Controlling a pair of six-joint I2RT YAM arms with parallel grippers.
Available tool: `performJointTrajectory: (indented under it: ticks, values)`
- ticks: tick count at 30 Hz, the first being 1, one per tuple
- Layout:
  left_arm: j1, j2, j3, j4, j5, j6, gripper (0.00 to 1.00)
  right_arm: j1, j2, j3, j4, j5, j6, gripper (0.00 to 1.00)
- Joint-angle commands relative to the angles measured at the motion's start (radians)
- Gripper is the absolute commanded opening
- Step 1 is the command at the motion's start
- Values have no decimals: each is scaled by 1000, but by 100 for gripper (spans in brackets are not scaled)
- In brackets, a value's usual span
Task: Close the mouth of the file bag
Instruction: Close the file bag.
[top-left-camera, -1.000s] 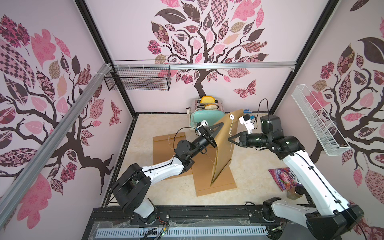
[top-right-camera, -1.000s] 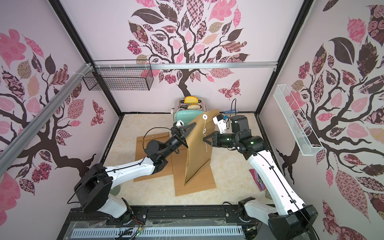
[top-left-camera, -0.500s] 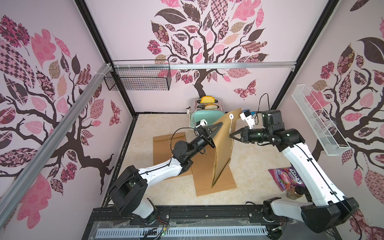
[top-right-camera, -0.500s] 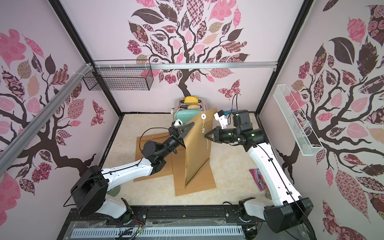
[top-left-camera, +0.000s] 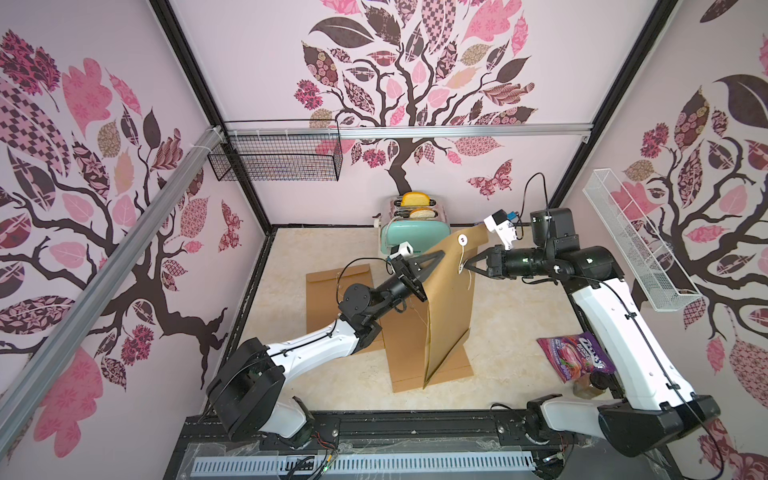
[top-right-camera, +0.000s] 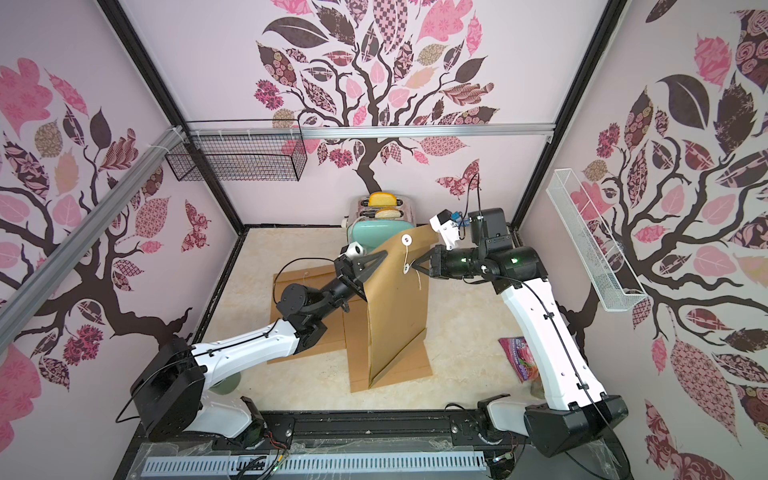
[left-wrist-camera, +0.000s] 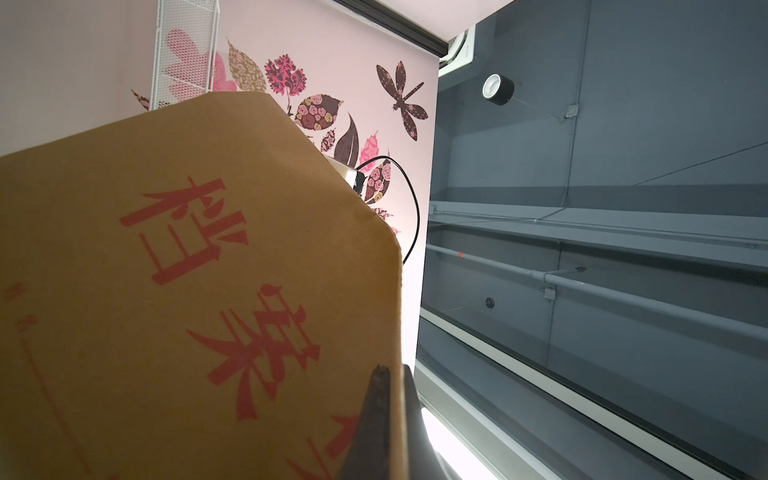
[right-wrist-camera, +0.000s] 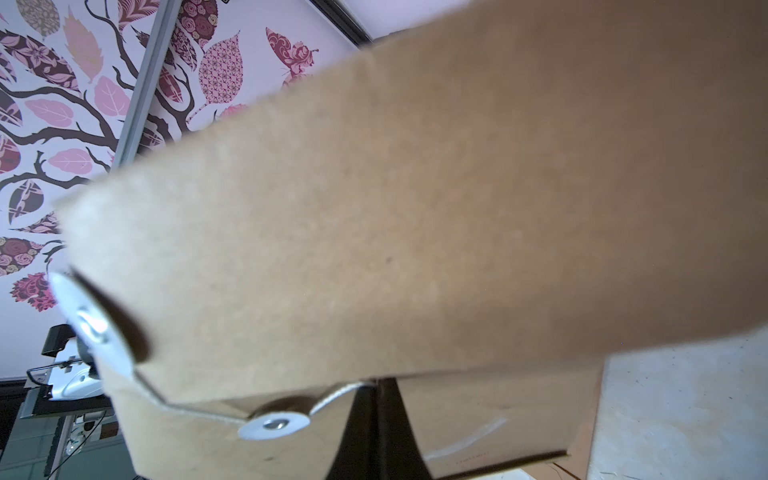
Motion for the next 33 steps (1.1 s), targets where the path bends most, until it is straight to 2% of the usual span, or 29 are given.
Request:
performJointTrajectory:
  ticks: [1, 7, 15, 20, 33]
  values:
    - [0, -26, -7, -23, 32, 35, 0, -3, 6, 70, -90, 62, -69, 0]
    - [0, -25, 3, -51, 56, 40, 0, -4, 25, 134, -155, 109, -104, 0]
    - [21, -25, -7, -76, 66, 64, 0, -3, 57, 195, -227, 40, -101, 0]
    - [28, -12, 4, -74, 66, 72, 0, -1, 68, 180, -254, -16, -114, 0]
    - [45, -64, 39, -328, 127, 223, 0, -2, 90, 219, -311, 5, -141, 0]
